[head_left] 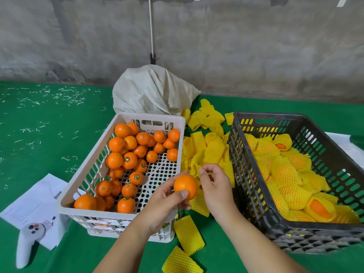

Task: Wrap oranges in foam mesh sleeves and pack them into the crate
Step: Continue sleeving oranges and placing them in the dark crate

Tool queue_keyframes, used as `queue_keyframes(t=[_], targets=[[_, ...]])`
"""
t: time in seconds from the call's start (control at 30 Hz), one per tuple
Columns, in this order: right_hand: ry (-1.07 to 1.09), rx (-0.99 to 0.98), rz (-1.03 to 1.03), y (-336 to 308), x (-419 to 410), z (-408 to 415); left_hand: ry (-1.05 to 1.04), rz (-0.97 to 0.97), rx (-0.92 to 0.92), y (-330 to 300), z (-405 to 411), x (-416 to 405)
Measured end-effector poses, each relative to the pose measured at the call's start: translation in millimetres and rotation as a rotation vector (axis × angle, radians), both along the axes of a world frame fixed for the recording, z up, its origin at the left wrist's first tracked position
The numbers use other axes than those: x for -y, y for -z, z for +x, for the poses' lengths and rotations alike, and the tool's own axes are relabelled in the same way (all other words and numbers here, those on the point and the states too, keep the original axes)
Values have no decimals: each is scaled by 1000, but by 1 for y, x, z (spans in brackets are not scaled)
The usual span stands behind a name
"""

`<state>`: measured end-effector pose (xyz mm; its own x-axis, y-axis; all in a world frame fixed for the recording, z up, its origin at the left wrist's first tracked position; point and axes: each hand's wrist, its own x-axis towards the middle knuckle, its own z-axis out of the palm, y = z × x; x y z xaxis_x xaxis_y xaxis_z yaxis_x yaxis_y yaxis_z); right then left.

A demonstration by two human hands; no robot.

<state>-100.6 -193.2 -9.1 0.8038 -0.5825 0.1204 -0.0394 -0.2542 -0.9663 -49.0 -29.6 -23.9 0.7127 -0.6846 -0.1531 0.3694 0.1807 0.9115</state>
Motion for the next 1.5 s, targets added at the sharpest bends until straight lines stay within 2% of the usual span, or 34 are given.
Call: queue_keyframes(t=[0.27,0.57,0.67,0.9,0.97,1.03,1.13,1.23,1.3,1.37,1.5], targets=[[4,53,-340,-7,1,-2,10,-10,-16,0,-1,-1],[-88,-109,-255,-5,3,3,106,-41,-83,0,4,-12],[-78,-179,-229,-5,2,3,124,9,-33,0,4,-10],[-32,-94,-117,-16,1,-6,-124,85,171,-1,-5,4],[-46,-75,-177,-21,-5,-9,-216,68,210,-2,-6,6],[-74,-46,-333,-25,-10,-13,-290,57,206,-3,-7,6],[-162,-14,-540,-25,-21,-18,-281,111,251,-1,-7,8],[-189,60,-542,-23,-27,-18,-151,23,166,-4,-7,0],[-188,73,-491,-23,-26,-15,-80,-3,186,-5,-7,-4],[-188,49,-488,-24,-21,-12,-105,32,241,-4,-7,-4],[-153,101,-663,-30,-13,-14,-265,98,290,-2,-13,7]])
